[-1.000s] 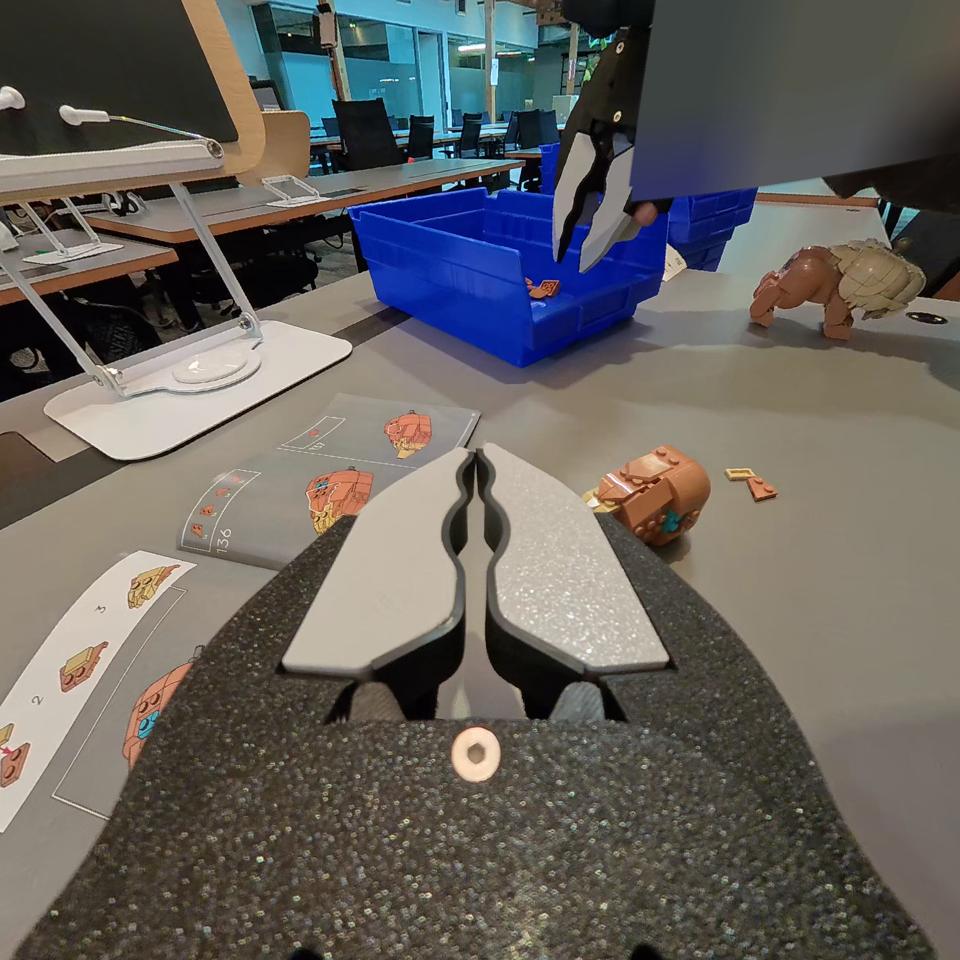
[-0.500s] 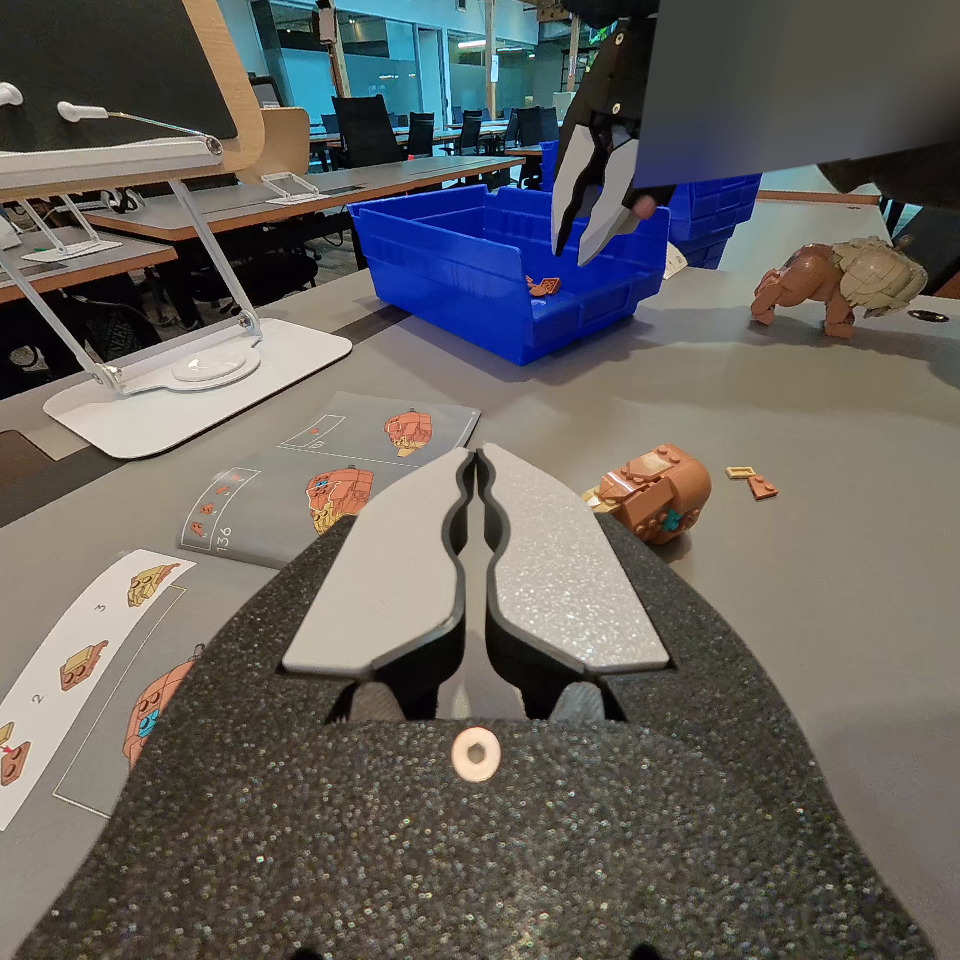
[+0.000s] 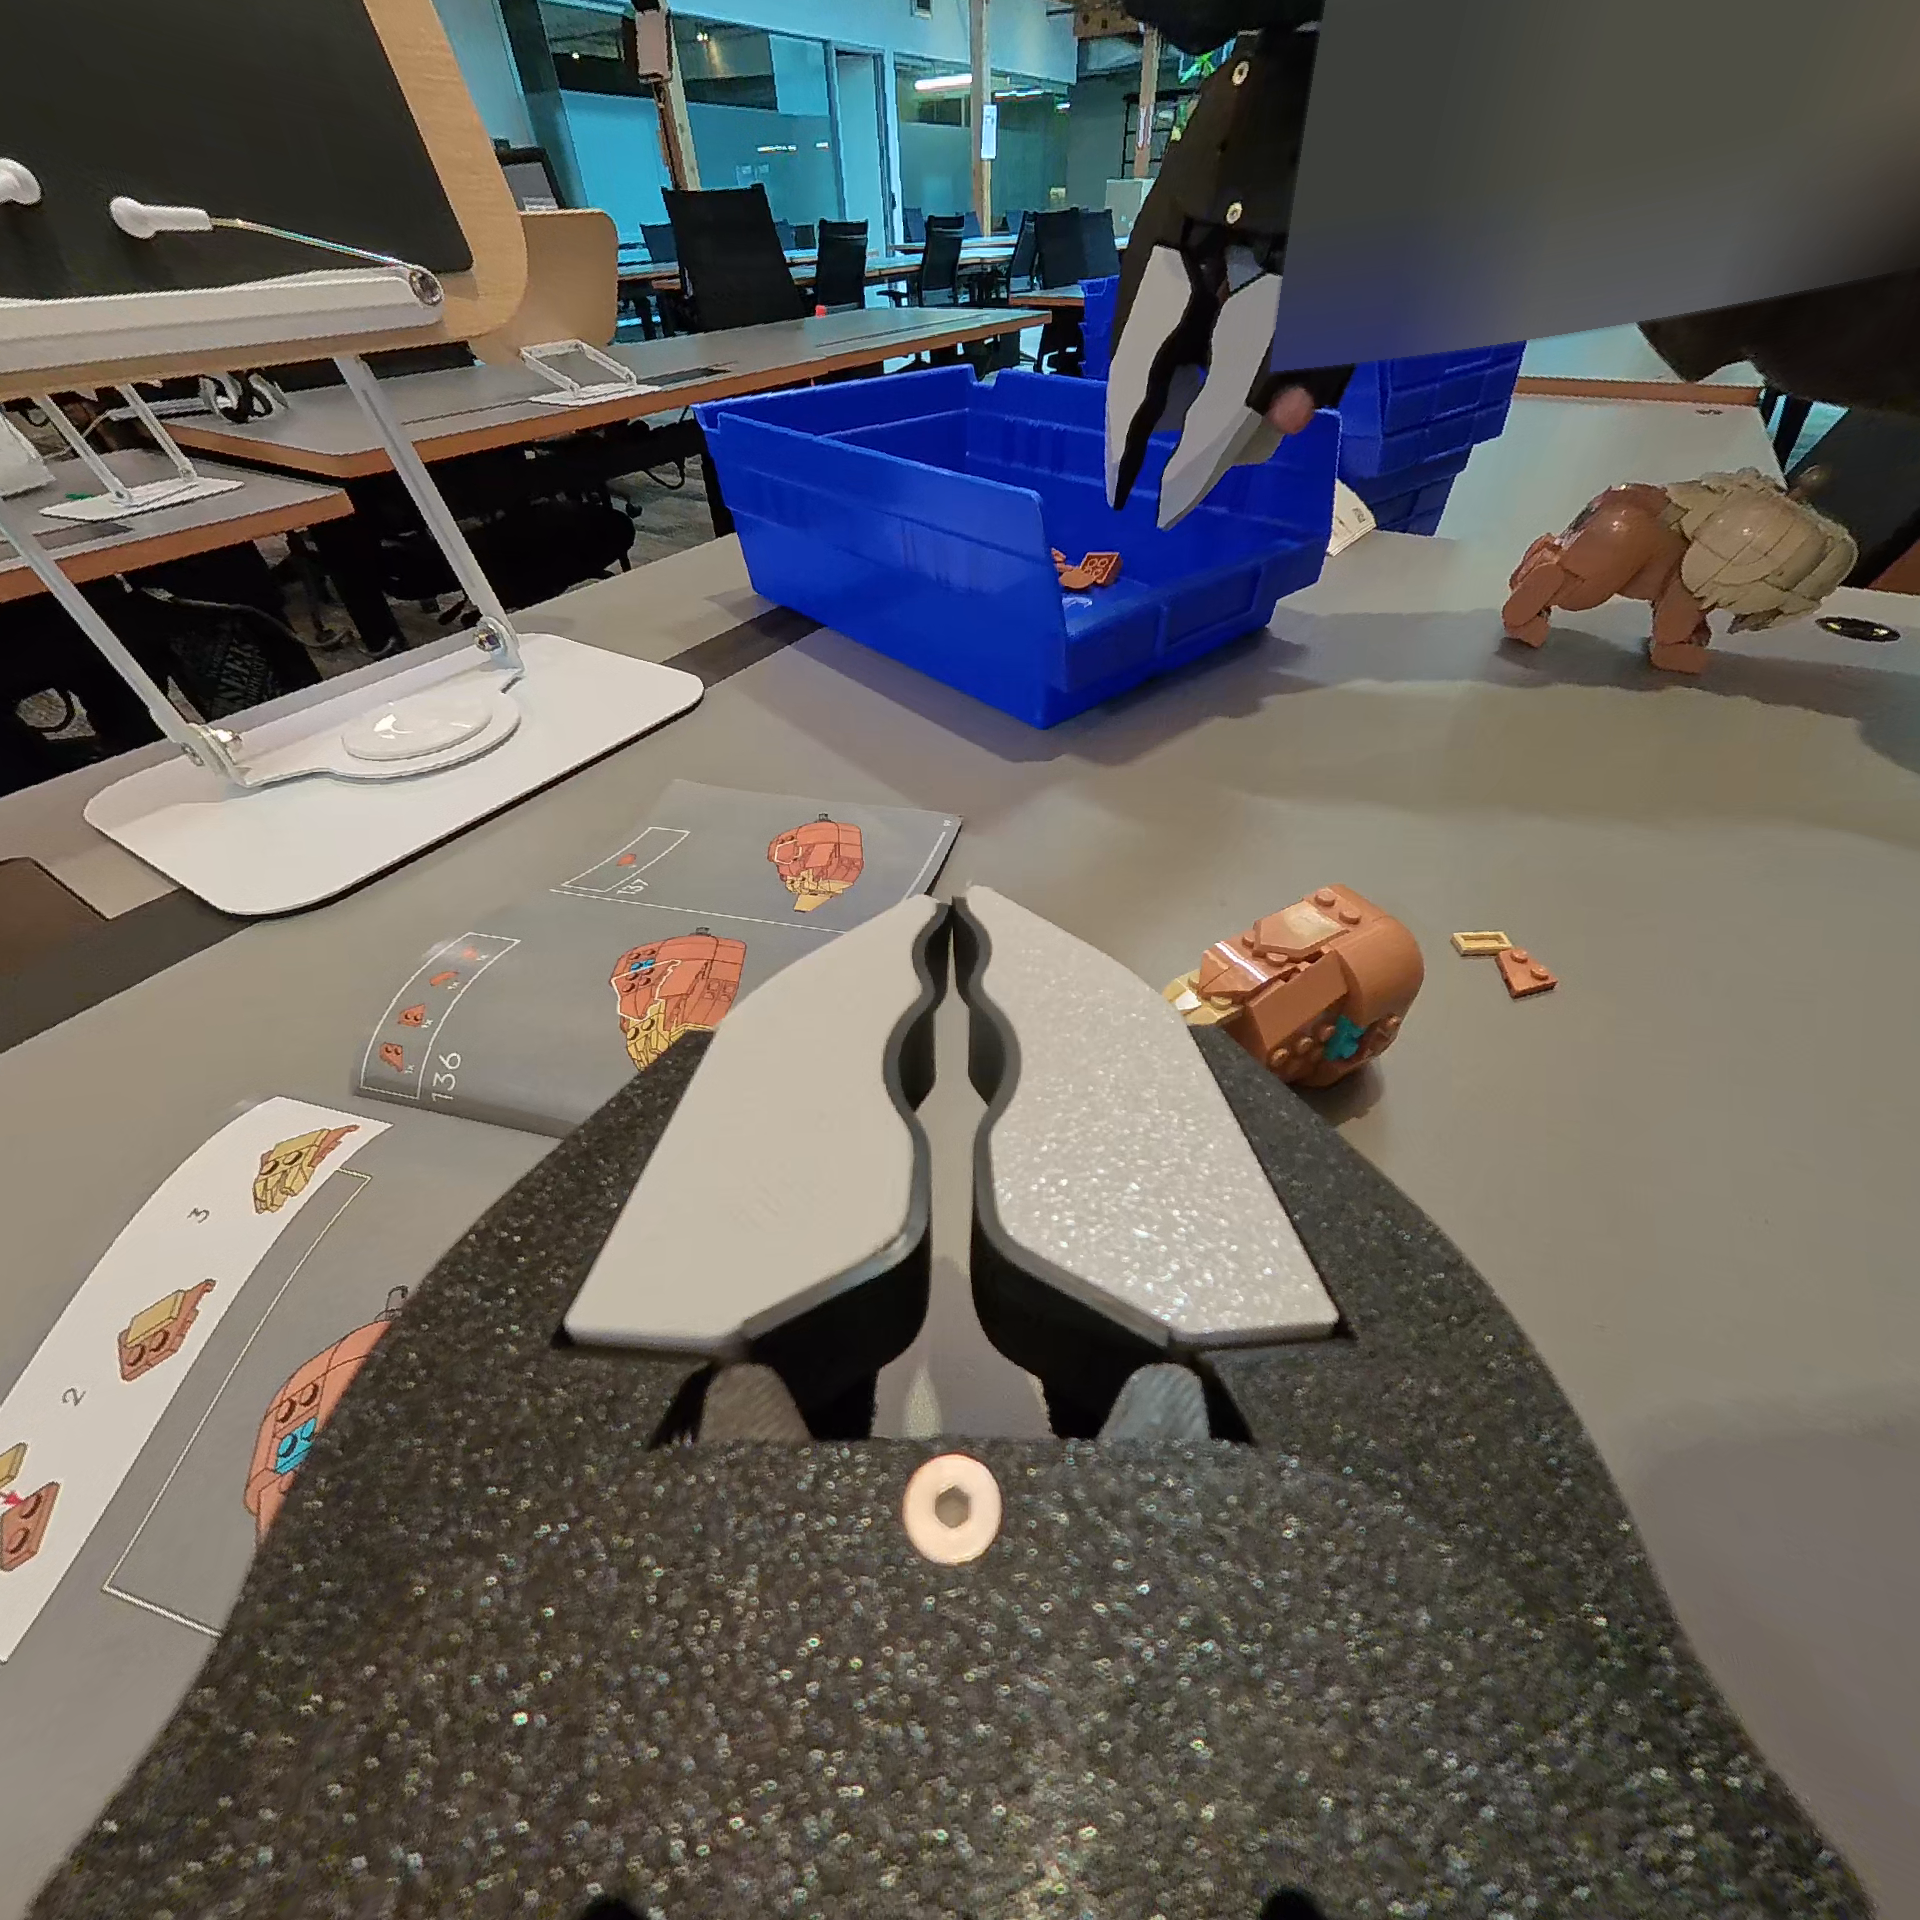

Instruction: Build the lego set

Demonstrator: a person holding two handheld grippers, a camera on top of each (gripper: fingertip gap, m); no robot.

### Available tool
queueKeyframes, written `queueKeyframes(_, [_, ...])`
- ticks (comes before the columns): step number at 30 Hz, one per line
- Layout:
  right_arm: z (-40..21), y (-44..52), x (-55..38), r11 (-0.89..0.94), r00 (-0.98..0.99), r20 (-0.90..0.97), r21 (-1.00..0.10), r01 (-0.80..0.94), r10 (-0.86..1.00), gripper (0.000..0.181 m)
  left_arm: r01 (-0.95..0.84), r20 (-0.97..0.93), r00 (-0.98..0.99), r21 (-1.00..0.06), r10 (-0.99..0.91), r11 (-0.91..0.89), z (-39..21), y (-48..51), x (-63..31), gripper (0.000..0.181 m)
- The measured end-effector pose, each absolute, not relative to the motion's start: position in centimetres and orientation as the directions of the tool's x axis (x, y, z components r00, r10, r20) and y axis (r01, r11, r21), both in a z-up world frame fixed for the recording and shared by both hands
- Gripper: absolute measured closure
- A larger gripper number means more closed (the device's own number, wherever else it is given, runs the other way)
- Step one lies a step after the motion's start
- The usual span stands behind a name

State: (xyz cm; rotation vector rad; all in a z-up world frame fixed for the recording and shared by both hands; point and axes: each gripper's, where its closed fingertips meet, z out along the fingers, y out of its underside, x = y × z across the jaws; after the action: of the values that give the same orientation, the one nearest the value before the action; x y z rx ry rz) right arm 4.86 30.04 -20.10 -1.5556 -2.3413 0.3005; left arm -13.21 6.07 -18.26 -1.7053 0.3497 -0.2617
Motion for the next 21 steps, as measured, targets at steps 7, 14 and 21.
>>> queueKeyframes(7, [-19.5, 32.5, 5.9, 0.369, -0.339, 0.151, -0.298, 0.88, 0.929, 0.159, -0.084, -0.025, 0.926, -0.987, -0.377, -0.14, -18.2, 6.0, -13.2, 0.181])
queueKeyframes(14, [-19.0, 36.7, 7.7, 0.292, -0.266, 0.13, -0.274, 0.916, 0.955, 0.16, -0.088, -0.027, 0.925, -0.986, -0.378, -0.144, -18.3, 6.0, -13.1, 0.181])
queueKeyframes(21, [-19.3, 37.9, 8.1, 0.272, -0.245, 0.132, -0.266, 0.925, 0.961, 0.16, -0.086, -0.025, 0.928, -0.985, -0.372, -0.149, -18.5, 6.1, -13.3, 0.181])
